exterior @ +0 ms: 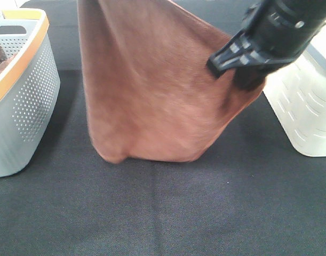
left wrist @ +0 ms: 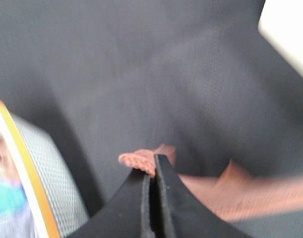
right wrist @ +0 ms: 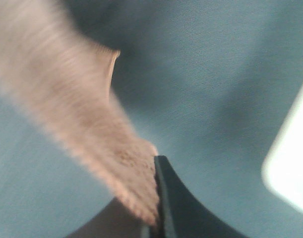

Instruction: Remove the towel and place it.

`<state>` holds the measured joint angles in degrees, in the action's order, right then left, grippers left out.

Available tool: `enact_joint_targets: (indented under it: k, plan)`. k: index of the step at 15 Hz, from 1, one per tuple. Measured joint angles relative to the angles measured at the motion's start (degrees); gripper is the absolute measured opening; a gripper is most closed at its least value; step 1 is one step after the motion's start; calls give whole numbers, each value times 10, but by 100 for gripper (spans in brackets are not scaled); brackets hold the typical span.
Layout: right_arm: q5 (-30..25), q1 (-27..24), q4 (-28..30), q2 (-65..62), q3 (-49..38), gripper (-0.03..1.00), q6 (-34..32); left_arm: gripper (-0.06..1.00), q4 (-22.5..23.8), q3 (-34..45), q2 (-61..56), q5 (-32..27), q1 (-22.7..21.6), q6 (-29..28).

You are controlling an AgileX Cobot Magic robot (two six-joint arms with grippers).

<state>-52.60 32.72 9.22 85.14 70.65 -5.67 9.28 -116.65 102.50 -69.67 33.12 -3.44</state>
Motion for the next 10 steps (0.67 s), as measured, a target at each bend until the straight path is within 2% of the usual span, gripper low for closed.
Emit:
enact_joint_targets:
  k: [3, 6, 7, 8, 10]
  plan:
    - [97, -49, -2, 7, 0, 0, 5, 0, 40, 76, 0, 9, 0, 0]
    - [222, -81, 13, 38, 0, 0, 10, 0, 122, 93, 11, 121, 0, -16]
    - [264, -84, 38, 48, 0, 0, 10, 0, 156, 93, 21, 167, 0, -23]
    - [341, -85, 81, 66, 0, 0, 10, 0, 195, 93, 40, 231, -3, -26]
    - [442, -91, 112, 89, 0, 0, 10, 0, 211, 94, 70, 304, -23, -26]
